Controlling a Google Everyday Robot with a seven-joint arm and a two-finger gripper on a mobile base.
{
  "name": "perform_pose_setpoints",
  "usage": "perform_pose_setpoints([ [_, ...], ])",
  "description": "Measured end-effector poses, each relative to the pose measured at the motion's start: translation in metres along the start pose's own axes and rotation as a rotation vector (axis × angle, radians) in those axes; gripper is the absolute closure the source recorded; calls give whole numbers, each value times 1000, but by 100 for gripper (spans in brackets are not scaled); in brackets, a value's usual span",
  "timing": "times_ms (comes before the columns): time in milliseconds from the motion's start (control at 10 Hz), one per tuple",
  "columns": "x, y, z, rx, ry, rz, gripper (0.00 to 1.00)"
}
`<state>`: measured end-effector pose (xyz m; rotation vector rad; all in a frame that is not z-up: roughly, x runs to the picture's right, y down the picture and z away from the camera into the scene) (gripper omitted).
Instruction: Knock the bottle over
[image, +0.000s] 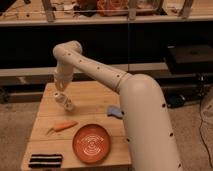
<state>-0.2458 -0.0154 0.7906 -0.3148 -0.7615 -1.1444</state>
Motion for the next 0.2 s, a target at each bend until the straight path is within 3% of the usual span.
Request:
perform_pose_setpoints([
  [200, -12, 4, 0, 1, -12, -18, 97],
])
